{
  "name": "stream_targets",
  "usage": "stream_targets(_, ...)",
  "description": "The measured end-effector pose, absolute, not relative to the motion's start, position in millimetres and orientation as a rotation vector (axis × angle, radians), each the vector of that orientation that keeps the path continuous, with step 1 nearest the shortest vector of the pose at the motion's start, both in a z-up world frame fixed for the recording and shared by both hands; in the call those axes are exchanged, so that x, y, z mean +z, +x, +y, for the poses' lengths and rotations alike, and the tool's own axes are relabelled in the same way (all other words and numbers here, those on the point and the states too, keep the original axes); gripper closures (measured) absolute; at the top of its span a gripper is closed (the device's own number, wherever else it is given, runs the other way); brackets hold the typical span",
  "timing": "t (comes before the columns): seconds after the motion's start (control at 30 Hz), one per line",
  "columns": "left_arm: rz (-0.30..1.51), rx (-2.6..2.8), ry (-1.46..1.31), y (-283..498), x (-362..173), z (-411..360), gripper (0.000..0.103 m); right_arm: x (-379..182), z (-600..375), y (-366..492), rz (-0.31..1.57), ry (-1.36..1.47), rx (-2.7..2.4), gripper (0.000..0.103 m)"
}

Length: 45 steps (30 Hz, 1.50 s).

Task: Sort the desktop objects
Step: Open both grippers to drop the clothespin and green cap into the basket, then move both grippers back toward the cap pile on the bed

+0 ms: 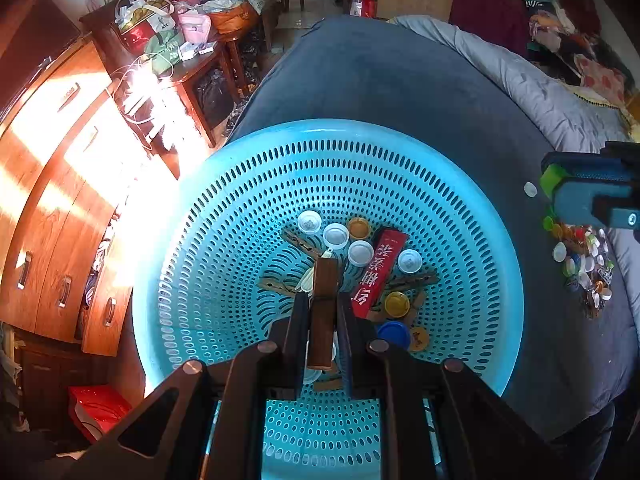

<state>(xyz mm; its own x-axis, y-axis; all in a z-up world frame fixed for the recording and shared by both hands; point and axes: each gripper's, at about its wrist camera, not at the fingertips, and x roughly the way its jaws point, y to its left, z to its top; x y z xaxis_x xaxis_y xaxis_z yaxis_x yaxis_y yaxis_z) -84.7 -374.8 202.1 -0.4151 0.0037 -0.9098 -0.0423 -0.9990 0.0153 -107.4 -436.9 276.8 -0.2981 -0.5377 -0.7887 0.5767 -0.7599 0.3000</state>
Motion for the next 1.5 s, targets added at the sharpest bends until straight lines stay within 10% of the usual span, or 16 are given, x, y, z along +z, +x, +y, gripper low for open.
stream_targets(0.57,0.076,2.635,-1.663,-86.2,206.0,-376.5,0.089,268.9,-440.8,-108.3,0.043,1.257,-2.09,0.073)
stream_targets(0.73,0.126,2.7,-1.649,-86.0,208.6,-376.8,0.053,271.0,-435.0,-111.3,-0.001,1.24,-2.108,0.059)
stream_targets(1.03,0.054,2.821,-1.536,-70.4,230.9,-371.6,0.053,281.9,-384.8,-89.2,-0.149,1.09,-2.204,0.049)
stream_targets(1.5,0.394,2.473,-1.172,7.3,153.5,-96.8,0.039,91.4,-105.2,181.6,-0.319,1.352,-2.699,0.037)
